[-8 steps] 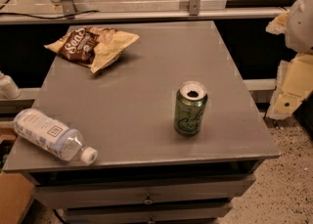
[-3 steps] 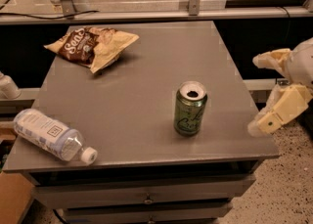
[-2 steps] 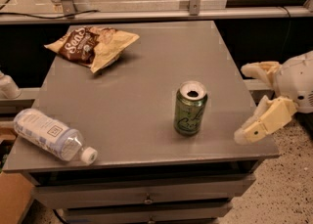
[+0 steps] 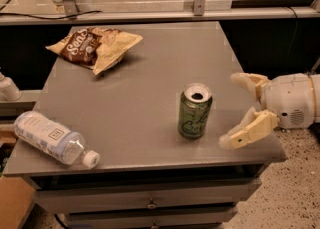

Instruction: Move green can near brown chip bag

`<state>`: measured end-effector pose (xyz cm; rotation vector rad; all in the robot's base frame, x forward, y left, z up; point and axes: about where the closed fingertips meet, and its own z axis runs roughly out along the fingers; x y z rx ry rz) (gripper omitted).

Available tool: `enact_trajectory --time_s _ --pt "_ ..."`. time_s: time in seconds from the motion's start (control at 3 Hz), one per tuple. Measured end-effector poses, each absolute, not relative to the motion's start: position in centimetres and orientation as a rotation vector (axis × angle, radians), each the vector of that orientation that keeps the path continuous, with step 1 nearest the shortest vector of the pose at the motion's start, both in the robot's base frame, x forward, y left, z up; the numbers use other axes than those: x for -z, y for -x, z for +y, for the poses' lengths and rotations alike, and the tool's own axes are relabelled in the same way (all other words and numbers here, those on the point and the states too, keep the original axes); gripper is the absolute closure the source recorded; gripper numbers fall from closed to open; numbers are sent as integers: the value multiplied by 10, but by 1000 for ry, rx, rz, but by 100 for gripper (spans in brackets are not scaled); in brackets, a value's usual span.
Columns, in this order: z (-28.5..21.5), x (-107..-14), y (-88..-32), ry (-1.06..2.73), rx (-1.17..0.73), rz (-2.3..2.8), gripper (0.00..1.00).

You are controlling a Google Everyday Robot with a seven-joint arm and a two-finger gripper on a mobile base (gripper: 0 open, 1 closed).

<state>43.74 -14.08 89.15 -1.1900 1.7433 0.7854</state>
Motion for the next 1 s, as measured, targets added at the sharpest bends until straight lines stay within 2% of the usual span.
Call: enact_trajectory --time_s 0.67,1.0 --pt "-111 -876 -453 1117 -894 1624 0" --pt "-97 -870 -450 1089 -940 1593 17"
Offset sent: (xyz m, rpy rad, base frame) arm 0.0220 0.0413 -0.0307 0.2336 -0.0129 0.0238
